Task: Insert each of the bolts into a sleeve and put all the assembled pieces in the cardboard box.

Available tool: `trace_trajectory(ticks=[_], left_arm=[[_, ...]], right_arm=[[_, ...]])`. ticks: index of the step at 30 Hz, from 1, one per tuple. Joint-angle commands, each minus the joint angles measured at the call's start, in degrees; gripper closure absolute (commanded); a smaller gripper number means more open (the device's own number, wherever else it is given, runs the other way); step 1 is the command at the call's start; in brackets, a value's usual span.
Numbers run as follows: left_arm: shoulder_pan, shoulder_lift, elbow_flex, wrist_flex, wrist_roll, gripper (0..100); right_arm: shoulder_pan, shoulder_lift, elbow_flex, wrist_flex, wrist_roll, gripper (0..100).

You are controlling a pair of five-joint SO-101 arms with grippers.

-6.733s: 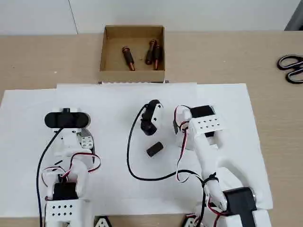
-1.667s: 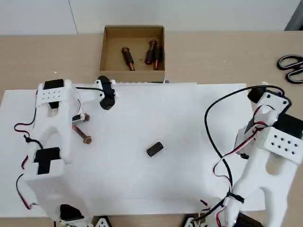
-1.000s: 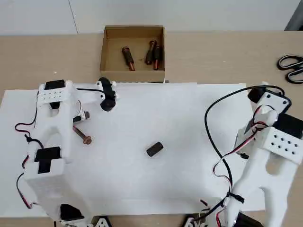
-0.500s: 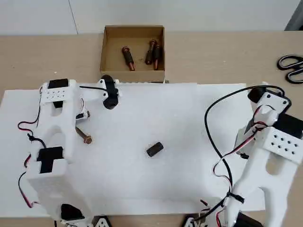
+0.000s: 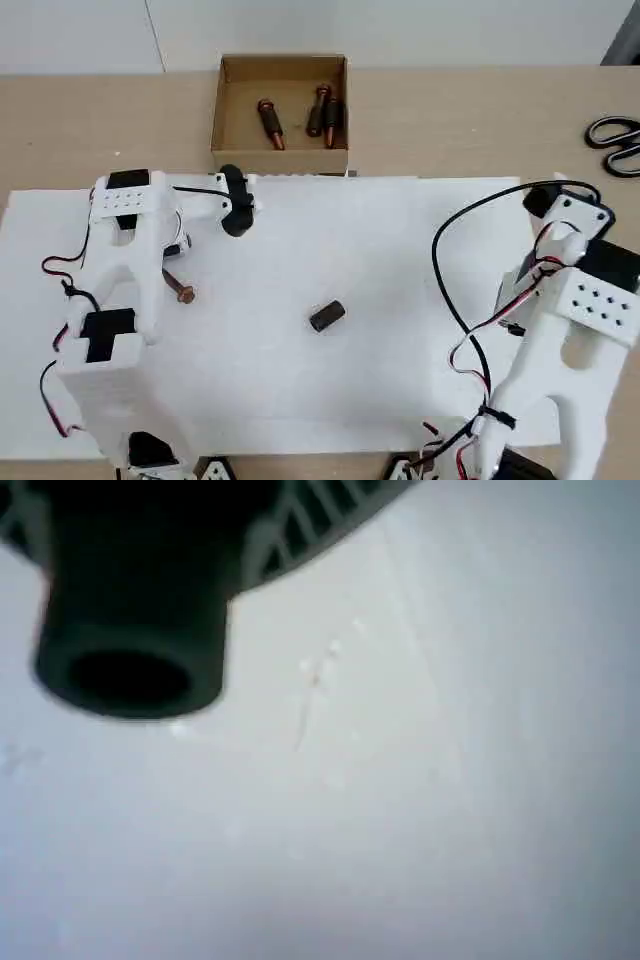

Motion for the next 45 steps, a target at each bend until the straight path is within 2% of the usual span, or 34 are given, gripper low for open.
trace_trajectory(ticks=[1,4,10,13,19,21,25,27,31,36,39,45], left_arm=[[1.6,-0.2,-1.7,-0.8,-4.0,99],[1.9,-5.4,-4.7,3.6,0.6,99],[3.3,-17.4,-6.0,14.2,2.8,99],[4.2,-23.9,-6.0,16.9,10.2,99],[4.5,-34.3,-5.9,21.8,30.3,99],[4.5,-37.2,-5.9,24.6,33.9,99],[4.1,-43.7,-5.1,27.7,35.1,99],[4.0,-47.6,-3.1,26.5,37.7,99],[4.5,-57.9,4.2,20.1,47.5,99],[6.1,-73.1,21.6,5.7,55.2,99],[6.2,-83.2,33.4,-3.2,62.3,99],[7.6,-103.2,55.0,-15.5,78.8,99]], right_arm=[[-1.7,-2.1,-0.7,0.4,-0.3,99.5],[-6.6,-2.7,-1.6,2.4,-0.6,99.5],[-14.5,-12.0,-1.7,2.9,-0.5,99.5],[-16.7,-18.2,-1.3,3.6,-0.1,99.5],[-17.5,-27.8,2.2,4.1,-0.1,99.5],[-17.5,-31.8,2.5,3.8,-0.1,99.5],[-17.6,-40.0,5.0,2.2,-0.5,99.6],[-17.7,-45.0,7.3,1.2,-0.6,99.6],[-17.7,-55.0,14.2,-5.1,-0.2,99.6],[-17.7,-63.3,23.6,-12.0,-0.4,99.6],[-18.0,-64.0,29.6,-16.9,-1.3,99.6],[-27.1,-64.4,37.9,-26.6,-6.2,99.6]])
